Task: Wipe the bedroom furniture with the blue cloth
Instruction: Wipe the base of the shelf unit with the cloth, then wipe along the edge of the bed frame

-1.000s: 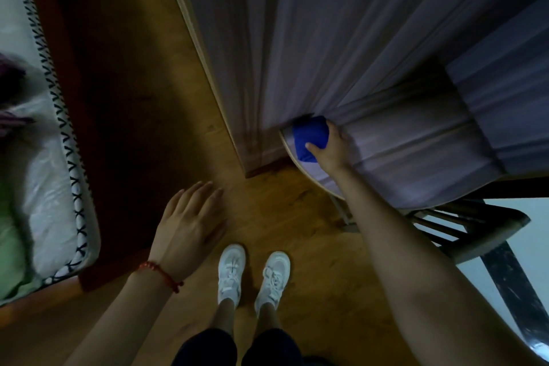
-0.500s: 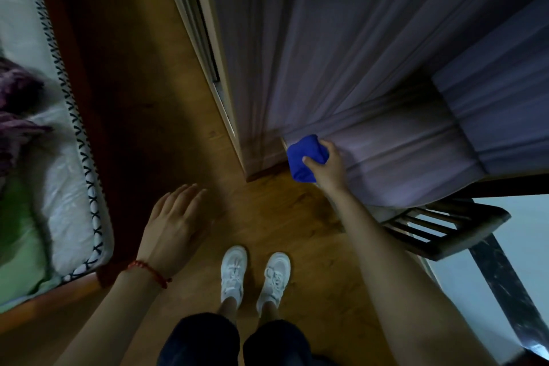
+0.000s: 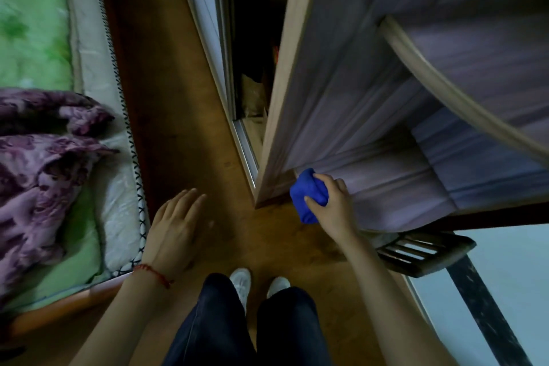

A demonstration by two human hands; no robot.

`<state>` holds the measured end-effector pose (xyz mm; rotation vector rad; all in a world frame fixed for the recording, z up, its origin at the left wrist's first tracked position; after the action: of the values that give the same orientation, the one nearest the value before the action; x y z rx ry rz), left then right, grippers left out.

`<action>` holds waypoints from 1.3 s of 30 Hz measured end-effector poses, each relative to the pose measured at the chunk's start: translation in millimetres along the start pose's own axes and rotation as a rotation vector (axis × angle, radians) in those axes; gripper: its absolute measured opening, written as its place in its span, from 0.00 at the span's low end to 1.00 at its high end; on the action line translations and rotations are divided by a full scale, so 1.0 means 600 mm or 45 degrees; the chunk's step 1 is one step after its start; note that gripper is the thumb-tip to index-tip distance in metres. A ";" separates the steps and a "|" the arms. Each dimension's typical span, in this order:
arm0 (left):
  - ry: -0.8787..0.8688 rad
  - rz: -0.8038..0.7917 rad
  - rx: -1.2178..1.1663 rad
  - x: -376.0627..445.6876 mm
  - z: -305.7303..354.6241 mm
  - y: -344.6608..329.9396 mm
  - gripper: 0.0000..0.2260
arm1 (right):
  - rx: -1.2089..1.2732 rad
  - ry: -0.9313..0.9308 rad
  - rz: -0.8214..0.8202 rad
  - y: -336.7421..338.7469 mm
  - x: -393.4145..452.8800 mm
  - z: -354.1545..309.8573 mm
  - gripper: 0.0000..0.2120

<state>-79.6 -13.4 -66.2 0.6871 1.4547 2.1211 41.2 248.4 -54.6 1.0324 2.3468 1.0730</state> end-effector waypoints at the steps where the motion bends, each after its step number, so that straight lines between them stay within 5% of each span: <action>1: 0.023 0.033 -0.008 -0.002 -0.006 0.015 0.31 | -0.013 0.008 0.002 0.007 -0.004 -0.015 0.23; 9: 0.199 0.118 0.040 -0.045 -0.080 0.077 0.33 | -0.058 0.200 -0.048 0.001 -0.010 -0.135 0.23; 25: 1.033 0.347 0.247 -0.207 -0.095 0.150 0.29 | -0.068 0.908 -0.649 -0.116 0.025 -0.333 0.23; 39: 1.717 0.524 0.335 -0.476 -0.087 0.194 0.34 | -0.150 1.575 -1.158 -0.285 -0.221 -0.519 0.24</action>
<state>92.6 -268.6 -12.0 -0.6462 2.3849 2.8927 -130.3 -81.4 19.4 -1.0555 2.8999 1.5682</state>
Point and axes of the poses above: each hand's wrist, its own x-axis towards the middle knuckle, its own y-axis out of the back of the hand, z = x × y, the point moved 4 cm from there along x, towards the middle knuckle, and after that the axes turned 14 degrees about z, right-handed, at the moved point
